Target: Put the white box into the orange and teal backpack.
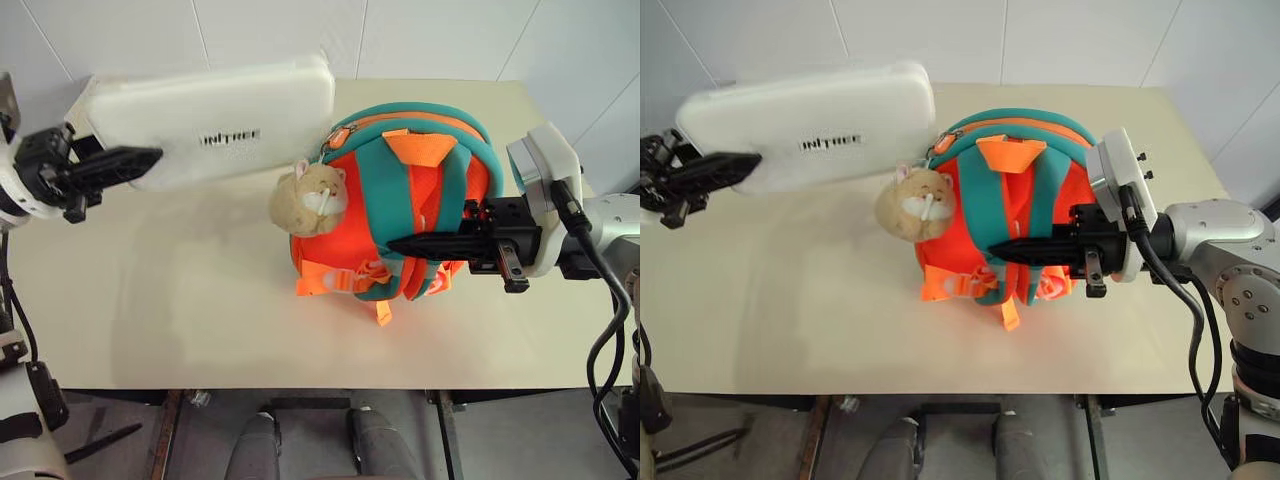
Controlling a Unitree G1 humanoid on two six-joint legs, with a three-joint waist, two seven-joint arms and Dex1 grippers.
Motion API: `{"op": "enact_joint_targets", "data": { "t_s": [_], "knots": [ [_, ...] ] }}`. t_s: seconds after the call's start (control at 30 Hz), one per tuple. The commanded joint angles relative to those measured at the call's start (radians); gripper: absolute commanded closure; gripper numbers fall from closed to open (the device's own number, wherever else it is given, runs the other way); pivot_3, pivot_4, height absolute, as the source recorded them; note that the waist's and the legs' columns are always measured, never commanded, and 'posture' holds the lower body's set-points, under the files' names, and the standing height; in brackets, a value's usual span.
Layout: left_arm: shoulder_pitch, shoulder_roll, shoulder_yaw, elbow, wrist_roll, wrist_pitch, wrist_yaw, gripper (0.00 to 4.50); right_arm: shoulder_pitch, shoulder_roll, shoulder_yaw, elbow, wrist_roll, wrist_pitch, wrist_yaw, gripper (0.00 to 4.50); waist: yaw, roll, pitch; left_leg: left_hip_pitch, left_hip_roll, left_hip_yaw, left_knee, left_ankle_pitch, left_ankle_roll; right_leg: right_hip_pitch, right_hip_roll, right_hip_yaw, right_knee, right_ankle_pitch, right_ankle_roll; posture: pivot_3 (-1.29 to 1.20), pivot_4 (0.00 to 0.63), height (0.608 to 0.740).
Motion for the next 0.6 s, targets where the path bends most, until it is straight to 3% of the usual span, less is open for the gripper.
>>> {"op": "enact_joint_targets", "data": {
  "t_s": [0.03, 0.33, 0.6],
  "knots": [
    [0.012, 0.024, -0.017, -0.048, -0.002, -0.014, -0.016, 3.25, -0.008, -0.005, -0.005, -0.008, -0.006, -0.024, 0.01, 4.5, 0.0, 0.0, 0.0, 0.0, 0.0, 0.0, 0.0, 0.0, 0.0, 0.0, 0.0, 0.0, 0.0, 0.0, 0.0, 0.0, 0.15, 0.74],
    [-0.045, 0.041, -0.166, -0.008, 0.083, -0.089, -0.113, 3.25, -0.013, 0.006, 0.019, -0.003, -0.03, -0.039, 0.013, 4.5, 0.002, 0.0, 0.0, -0.001, 0.0, 0.0, 0.001, 0.0, 0.0, 0.0, 0.0, 0.0, 0.0, 0.0, 0.0, 0.0, 0.15, 0.74],
    [-0.214, 0.025, -0.347, 0.043, 0.23, -0.163, -0.157, 3.25, -0.019, 0.026, 0.05, 0.004, -0.062, -0.06, 0.017, 4.5, 0.0, 0.0, 0.0, 0.0, 0.0, 0.0, 0.001, 0.0, 0.0, 0.0, 0.0, 0.0, 0.0, 0.0, 0.0, 0.0, 0.15, 0.74]
  ]
}}
